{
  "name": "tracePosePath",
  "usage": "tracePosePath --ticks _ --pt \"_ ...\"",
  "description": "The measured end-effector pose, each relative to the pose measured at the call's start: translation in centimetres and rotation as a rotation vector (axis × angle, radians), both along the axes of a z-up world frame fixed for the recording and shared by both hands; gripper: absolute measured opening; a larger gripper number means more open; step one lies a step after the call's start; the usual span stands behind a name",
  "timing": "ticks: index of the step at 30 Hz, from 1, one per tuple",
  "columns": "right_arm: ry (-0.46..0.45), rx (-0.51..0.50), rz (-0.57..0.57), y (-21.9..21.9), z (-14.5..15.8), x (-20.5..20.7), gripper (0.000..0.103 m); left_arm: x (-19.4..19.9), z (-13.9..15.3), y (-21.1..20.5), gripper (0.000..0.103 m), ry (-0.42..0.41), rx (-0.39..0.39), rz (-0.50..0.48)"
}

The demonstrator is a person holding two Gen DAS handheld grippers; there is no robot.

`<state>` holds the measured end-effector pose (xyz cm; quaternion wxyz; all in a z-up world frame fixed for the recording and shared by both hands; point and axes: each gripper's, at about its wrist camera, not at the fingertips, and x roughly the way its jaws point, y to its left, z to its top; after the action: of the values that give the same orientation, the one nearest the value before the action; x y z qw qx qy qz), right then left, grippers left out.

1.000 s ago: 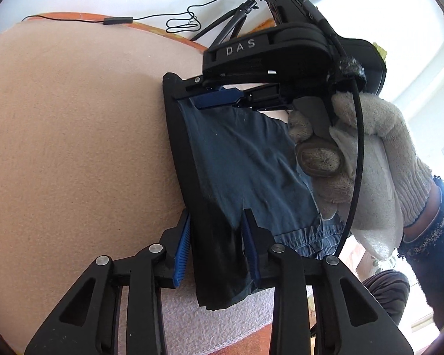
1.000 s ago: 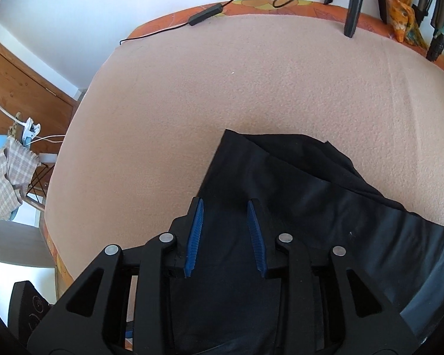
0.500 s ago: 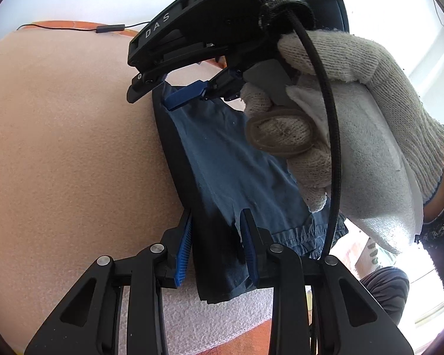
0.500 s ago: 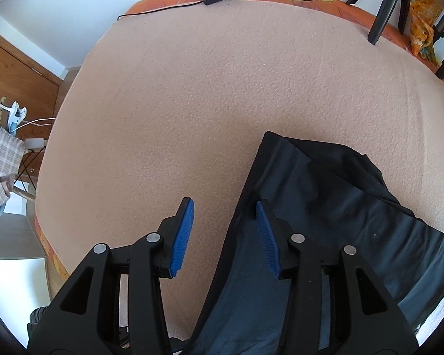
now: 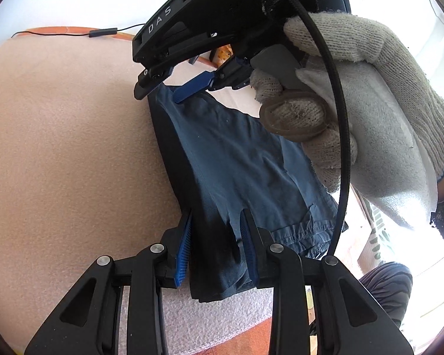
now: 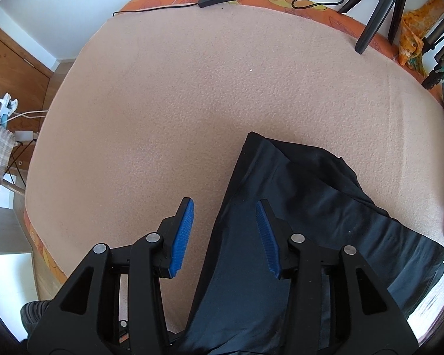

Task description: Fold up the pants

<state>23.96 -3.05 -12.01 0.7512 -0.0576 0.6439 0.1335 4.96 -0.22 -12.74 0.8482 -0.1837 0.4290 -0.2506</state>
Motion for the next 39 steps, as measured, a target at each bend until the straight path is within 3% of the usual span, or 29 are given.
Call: tracePosePath --ticks 3,7,8,10,11,13,16,20,22,24,27,32,39 --pt "0.039 0.014 -0.008 0.3 -0.6 -0.1 0.046 0.1 0.2 -0.2 0.028 -0.002 0.007 -0.008" --pt "0.029 -0.096 0.021 1.1 -2.0 0.1 0.046 -0.1 0.5 -0.4 0.028 -0.003 0.011 -0.009" --pt "0.031 -0.113 0.022 1.1 -2.5 0.1 0.043 0.0 0.6 -0.4 0.028 -0.004 0.015 -0.009" --pt "0.026 -0.135 0.025 0.9 -3.1 -0.1 0.028 0.2 0.9 -0.4 0.028 0.003 0.016 0.002" --pt "0.013 -0.123 0.022 0.6 -3.0 -0.2 0.026 0.2 1.1 -0.1 0.028 0.009 0.019 0.012" --pt "0.008 -0.082 0.017 -0.3 -2.7 -0.4 0.013 0.1 1.2 -0.4 0.035 0.013 0.030 0.027" --pt "0.009 0.004 -0.024 -1.8 -2.2 -0.6 0.007 0.1 1.0 -0.8 0.053 0.019 0.066 0.045" --pt "-0.012 0.090 -0.059 -3.6 -1.7 -1.1 0.005 0.8 0.1 -0.9 0.053 0.080 0.043 0.040" --pt "-0.027 0.140 -0.077 -5.1 -1.2 -1.5 0.005 0.9 0.1 -0.7 0.050 0.076 0.016 0.009" --pt "-0.037 0.199 -0.099 -6.3 -0.5 -1.8 0.005 0.8 0.3 -1.1 0.027 0.047 0.012 -0.014" --pt "-0.064 0.287 -0.134 -8.2 0.5 -2.2 0.004 0.9 1.1 -1.0 0.013 0.005 -0.023 -0.023" --pt "-0.113 0.429 -0.186 -10.1 2.8 -2.5 0.004 0.4 2.7 -0.3 0.010 -0.066 -0.052 -0.032" --pt "-0.152 0.461 -0.152 -6.9 3.9 -2.5 0.004 -1.0 3.0 2.2 0.009 -0.092 -0.055 -0.007"
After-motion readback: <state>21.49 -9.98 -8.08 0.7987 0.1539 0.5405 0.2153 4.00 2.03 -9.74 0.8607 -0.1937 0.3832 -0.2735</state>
